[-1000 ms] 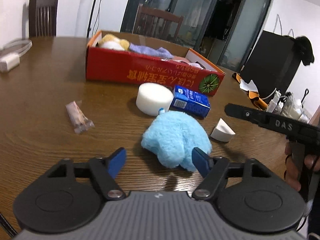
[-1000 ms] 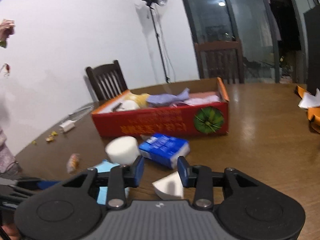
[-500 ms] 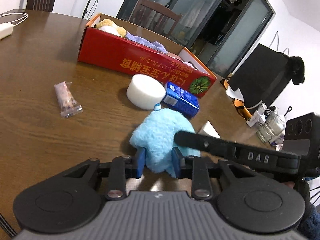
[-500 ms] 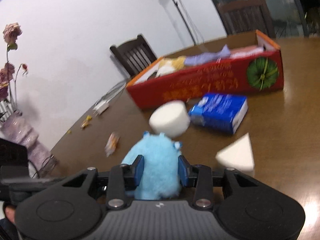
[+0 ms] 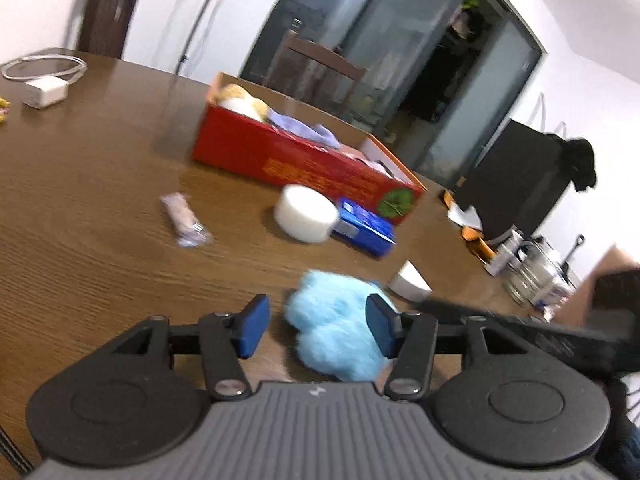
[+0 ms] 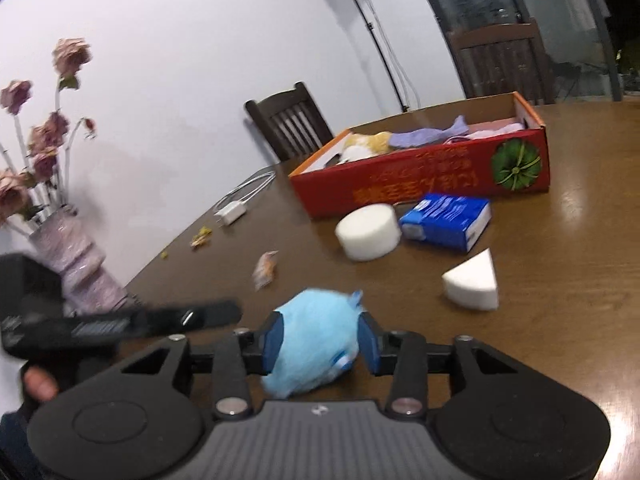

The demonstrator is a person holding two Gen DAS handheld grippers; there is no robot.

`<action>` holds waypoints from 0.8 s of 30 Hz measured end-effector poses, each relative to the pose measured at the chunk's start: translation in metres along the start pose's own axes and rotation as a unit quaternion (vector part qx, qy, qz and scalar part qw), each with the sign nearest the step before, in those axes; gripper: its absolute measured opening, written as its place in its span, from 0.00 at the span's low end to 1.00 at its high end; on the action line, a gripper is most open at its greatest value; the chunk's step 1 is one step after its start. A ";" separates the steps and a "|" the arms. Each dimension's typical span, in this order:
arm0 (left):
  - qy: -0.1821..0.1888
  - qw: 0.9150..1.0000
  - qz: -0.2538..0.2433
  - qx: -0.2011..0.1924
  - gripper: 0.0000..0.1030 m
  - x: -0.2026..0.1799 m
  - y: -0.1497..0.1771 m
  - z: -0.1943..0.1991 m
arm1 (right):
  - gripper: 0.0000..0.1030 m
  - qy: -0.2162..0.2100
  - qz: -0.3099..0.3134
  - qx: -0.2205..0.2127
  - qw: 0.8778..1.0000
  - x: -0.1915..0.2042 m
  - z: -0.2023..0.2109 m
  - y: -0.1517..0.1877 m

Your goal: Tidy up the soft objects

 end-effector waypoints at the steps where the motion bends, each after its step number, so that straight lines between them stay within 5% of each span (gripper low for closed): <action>1: -0.001 1.000 0.001 0.008 0.55 -0.002 0.003 -0.004 | 0.50 0.003 -0.002 -0.001 1.000 -0.004 -0.005 -0.001; 8: -0.001 0.999 0.022 0.039 0.49 0.004 0.014 -0.022 | 0.50 -0.011 -0.030 0.022 0.999 -0.018 -0.042 0.001; 10: 0.022 0.998 0.041 0.049 0.39 0.008 0.013 -0.026 | 0.47 -0.027 -0.048 0.026 0.998 -0.021 -0.047 0.005; 12: 0.040 0.995 0.066 0.058 0.38 0.013 0.012 -0.031 | 0.37 -0.046 -0.058 0.027 0.997 -0.022 -0.050 0.008; 16: 0.070 0.994 0.076 0.044 0.36 0.008 0.000 -0.034 | 0.33 -0.048 -0.058 0.018 0.997 -0.023 -0.046 0.001; 20: 0.117 0.993 0.035 0.004 0.36 -0.018 -0.054 -0.036 | 0.32 -0.041 -0.048 -0.042 0.997 -0.029 -0.029 -0.045; 24: 0.101 0.995 -0.016 0.002 0.36 -0.046 -0.135 -0.074 | 0.32 -0.028 -0.025 -0.079 0.996 -0.053 -0.047 -0.118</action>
Point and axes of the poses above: each gripper's, at about its wrist camera, not at the fingertips, and z roughly against the way its jaws point, x to its left, y to its underside, the point moved 3 cm from there along -z, roughly the way its jaws point, and after that the axes turned 13 degrees about z, right-handed, at the moved point
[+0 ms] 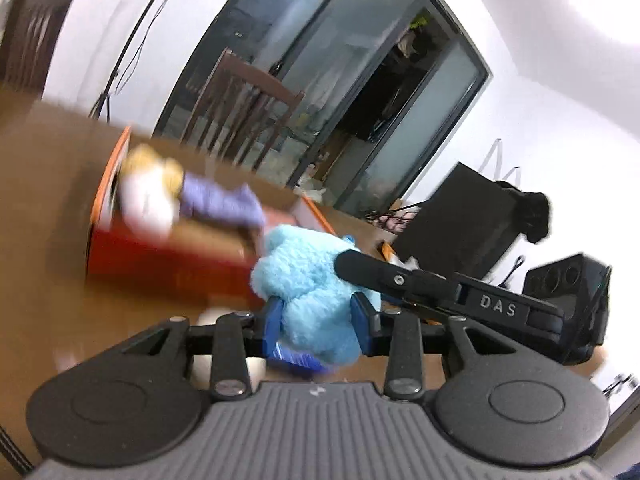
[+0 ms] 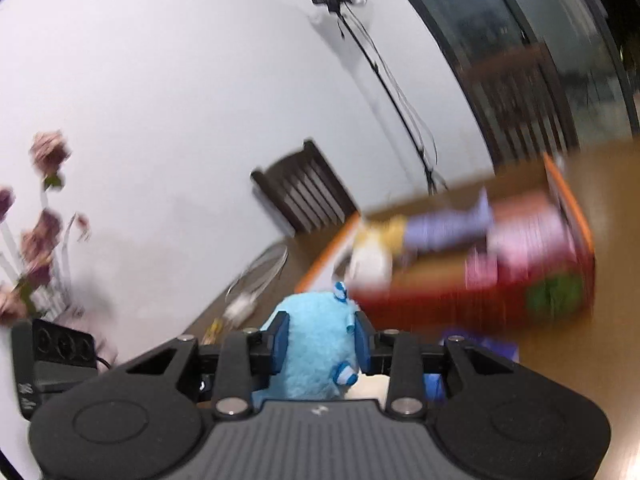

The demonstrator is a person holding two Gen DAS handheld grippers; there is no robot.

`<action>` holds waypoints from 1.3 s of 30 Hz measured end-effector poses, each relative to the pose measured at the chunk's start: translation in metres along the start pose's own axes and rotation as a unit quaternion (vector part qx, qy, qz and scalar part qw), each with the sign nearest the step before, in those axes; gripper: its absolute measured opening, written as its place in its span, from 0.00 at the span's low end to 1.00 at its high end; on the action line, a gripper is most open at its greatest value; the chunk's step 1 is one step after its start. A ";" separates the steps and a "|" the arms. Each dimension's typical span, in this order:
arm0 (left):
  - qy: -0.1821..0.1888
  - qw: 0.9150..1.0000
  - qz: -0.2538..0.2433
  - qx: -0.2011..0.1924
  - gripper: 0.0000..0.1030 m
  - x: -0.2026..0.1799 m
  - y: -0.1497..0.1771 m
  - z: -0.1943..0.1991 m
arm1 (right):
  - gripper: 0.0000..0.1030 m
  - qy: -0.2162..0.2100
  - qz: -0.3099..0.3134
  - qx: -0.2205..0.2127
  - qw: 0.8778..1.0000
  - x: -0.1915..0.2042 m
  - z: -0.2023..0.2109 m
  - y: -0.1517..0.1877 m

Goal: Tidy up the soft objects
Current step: 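Carry the blue plush into the box and open both grippers, then withdraw both tools from the box toward the table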

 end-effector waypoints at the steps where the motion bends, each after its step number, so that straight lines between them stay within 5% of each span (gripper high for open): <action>1: -0.009 1.000 -0.006 0.009 0.36 0.001 -0.020 -0.016 | 0.32 0.007 0.004 -0.002 1.000 -0.009 -0.013 -0.015; 6: -0.082 0.994 0.036 0.058 0.36 0.033 -0.094 -0.099 | 0.32 0.035 -0.049 0.059 0.996 -0.071 -0.106 -0.067; 11: -0.165 0.982 0.011 0.091 0.36 0.070 -0.113 -0.153 | 0.32 0.055 -0.078 0.154 0.983 -0.114 -0.197 -0.067; 20: -0.181 0.980 -0.036 0.080 0.40 0.074 -0.106 -0.141 | 0.42 0.108 -0.049 0.204 0.972 -0.118 -0.228 -0.053; 27: -0.199 0.978 -0.063 0.027 0.45 0.047 -0.121 -0.079 | 0.52 0.127 0.014 0.190 0.973 -0.088 -0.192 -0.080; 39: -0.208 0.965 -0.143 -0.068 0.74 -0.026 -0.113 0.046 | 0.71 0.160 0.102 0.094 0.977 -0.045 -0.023 -0.147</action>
Point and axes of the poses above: each gripper's, at about its wrist camera, not at the fingertips, and z roughly against the way its jaws point, x to its left, y to its underside, the point moved 3 cm from there along -z, roughly the way its jaws point, and after that the axes turned 13 degrees about z, right-handed, at the moved point
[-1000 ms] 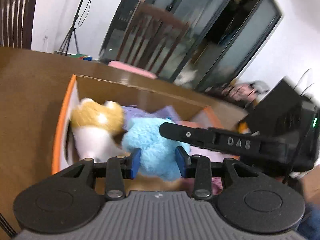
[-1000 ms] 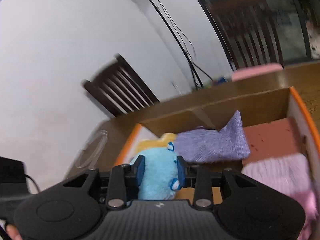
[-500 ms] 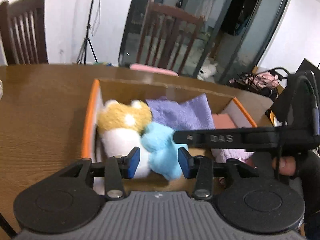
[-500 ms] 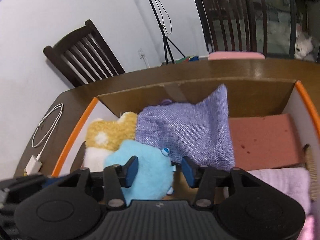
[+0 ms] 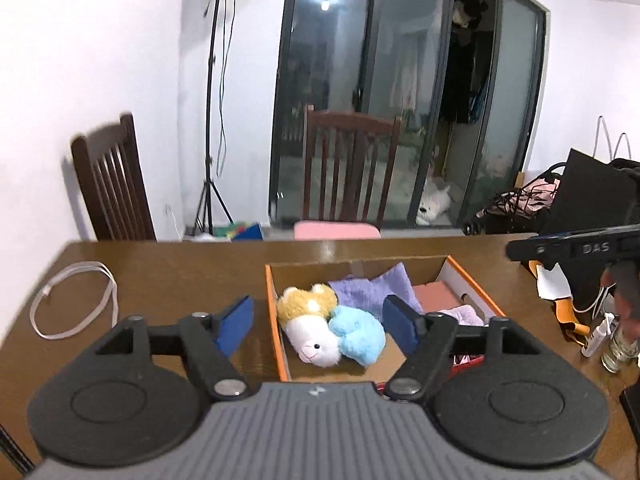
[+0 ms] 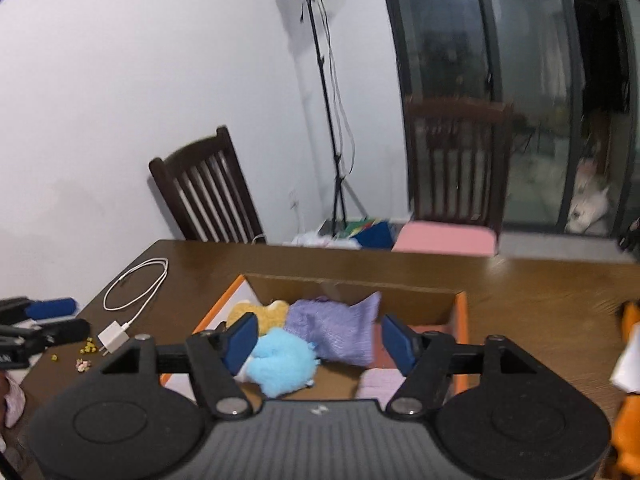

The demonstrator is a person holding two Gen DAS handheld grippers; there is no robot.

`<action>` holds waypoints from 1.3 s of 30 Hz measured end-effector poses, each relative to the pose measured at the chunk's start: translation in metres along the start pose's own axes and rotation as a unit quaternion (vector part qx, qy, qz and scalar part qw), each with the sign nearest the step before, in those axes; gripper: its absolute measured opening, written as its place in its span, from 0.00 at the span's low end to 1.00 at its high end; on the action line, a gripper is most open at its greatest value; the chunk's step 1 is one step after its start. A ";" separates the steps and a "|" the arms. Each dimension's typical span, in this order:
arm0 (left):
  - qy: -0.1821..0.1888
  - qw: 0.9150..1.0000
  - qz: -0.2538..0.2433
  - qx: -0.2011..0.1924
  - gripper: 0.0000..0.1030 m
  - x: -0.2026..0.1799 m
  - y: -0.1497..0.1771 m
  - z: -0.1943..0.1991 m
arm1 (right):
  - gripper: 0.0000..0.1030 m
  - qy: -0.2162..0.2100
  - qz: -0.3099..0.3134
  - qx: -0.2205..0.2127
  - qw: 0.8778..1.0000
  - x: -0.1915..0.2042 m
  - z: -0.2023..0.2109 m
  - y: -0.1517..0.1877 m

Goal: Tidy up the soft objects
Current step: 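Withdraw both tools from the box toward the table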

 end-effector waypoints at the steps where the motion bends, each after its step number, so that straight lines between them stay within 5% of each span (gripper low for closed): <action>1: -0.001 1.000 -0.003 -0.006 0.75 -0.002 0.000 0.007 | 0.72 0.006 0.003 -0.006 1.000 0.000 0.011 0.000; 10: 0.008 0.999 0.013 -0.030 0.89 -0.002 0.045 0.064 | 0.80 0.003 0.028 -0.070 0.997 0.028 0.083 0.027; 15: -0.001 0.996 0.007 -0.085 0.97 -0.002 0.105 0.110 | 0.86 0.002 0.066 -0.112 0.991 0.060 0.124 0.082; 23: -0.003 0.996 0.021 -0.089 1.00 -0.008 0.202 0.147 | 0.86 -0.031 0.072 -0.114 0.990 0.109 0.161 0.193; 28: -0.001 0.998 0.026 -0.051 1.00 -0.006 0.213 0.134 | 0.86 -0.049 0.033 -0.089 0.994 0.113 0.148 0.228; 36: 0.018 0.999 0.041 -0.003 1.00 -0.021 0.210 0.075 | 0.84 -0.030 0.010 -0.065 0.997 0.093 0.105 0.228; 39: 0.039 0.999 0.028 0.006 1.00 -0.039 0.203 0.045 | 0.69 -0.030 -0.014 -0.046 0.998 0.075 0.078 0.227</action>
Point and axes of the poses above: each gripper's, at about its wrist camera, not at the fingertips, and z roughly against the way its jaws point, x to its left, y to its underside, the point moved 3 cm from there along -z, roughly the way its jaws point, and after that the axes turned 13 degrees about z, right-handed, at the moved point
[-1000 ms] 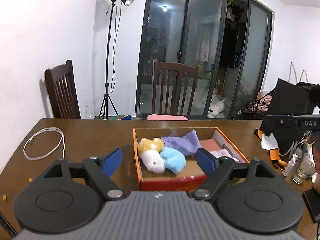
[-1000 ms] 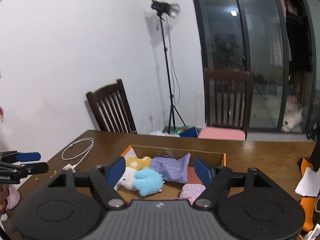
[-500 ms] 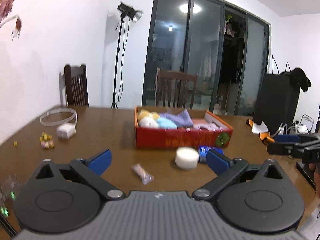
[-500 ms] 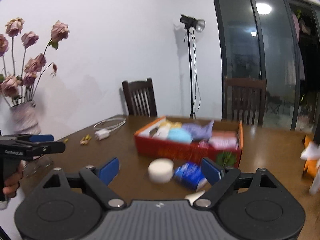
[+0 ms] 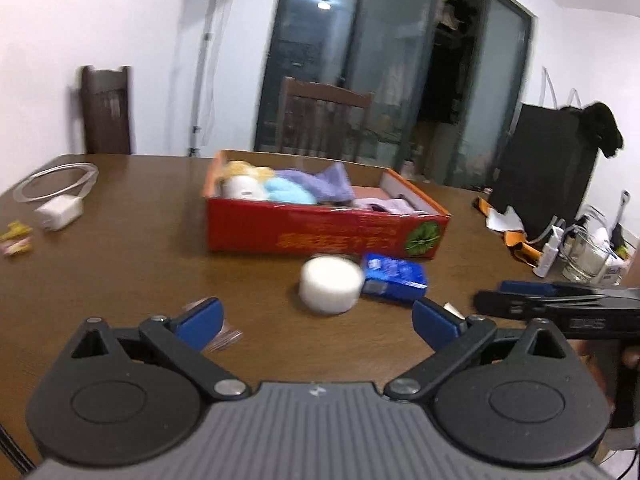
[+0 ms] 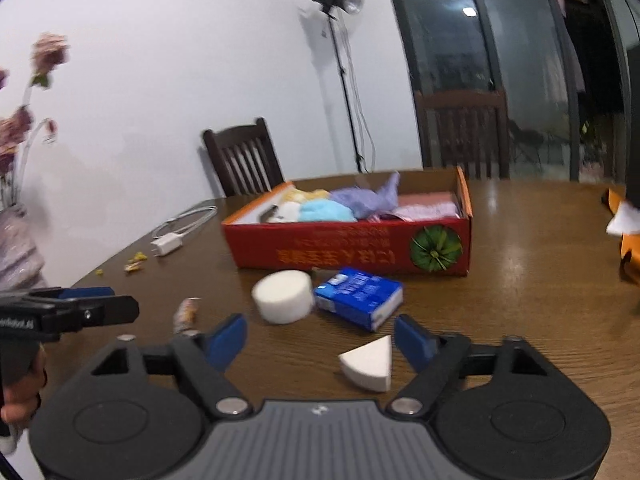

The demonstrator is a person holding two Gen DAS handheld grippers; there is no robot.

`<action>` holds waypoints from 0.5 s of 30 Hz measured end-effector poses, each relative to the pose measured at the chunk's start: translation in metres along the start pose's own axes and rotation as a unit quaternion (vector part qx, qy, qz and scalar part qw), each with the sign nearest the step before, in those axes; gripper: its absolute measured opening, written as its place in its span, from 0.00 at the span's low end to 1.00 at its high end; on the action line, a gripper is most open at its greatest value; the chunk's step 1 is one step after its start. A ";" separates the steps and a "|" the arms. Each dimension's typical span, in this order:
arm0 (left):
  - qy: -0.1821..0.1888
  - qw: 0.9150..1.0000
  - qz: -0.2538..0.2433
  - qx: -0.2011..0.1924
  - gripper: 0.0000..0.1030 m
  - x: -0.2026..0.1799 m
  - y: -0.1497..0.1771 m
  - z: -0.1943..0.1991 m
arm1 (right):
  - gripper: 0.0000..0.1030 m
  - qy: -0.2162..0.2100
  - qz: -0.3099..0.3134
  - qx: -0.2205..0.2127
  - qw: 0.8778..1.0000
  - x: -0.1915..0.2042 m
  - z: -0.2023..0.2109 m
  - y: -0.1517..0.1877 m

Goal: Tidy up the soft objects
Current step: 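Withdraw both tools from the box toward the table, then grasp the blue tissue pack with both grippers and lift it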

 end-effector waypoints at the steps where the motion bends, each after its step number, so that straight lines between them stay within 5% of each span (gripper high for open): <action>1: 0.012 1.000 -0.007 0.000 0.98 -0.006 -0.004 -0.012 | 0.64 -0.001 -0.013 0.006 1.000 -0.008 -0.009 0.001; 2: 0.023 1.000 -0.013 0.002 0.96 -0.012 -0.009 -0.024 | 0.61 -0.001 -0.030 0.009 1.000 -0.017 -0.019 0.000; 4: 0.046 0.999 -0.022 0.019 0.69 -0.023 -0.020 -0.055 | 0.54 0.006 -0.056 0.012 0.998 -0.032 -0.037 -0.001; 7: 0.063 0.994 -0.007 0.086 0.43 -0.032 -0.033 -0.111 | 0.46 0.006 -0.087 0.020 0.996 -0.049 -0.064 -0.002; 15: 0.056 0.985 -0.019 0.163 0.32 -0.041 -0.033 -0.188 | 0.27 -0.014 -0.141 0.036 0.989 -0.071 -0.105 0.004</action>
Point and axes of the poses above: each gripper's, at about its wrist camera, not at the fingertips, and z roughly against the way its jaws point, x to its left, y to its underside, the point moved 3 cm from there along -z, roughly the way its jaws point, and after that the axes turned 13 degrees about z, right-handed, at the moved point
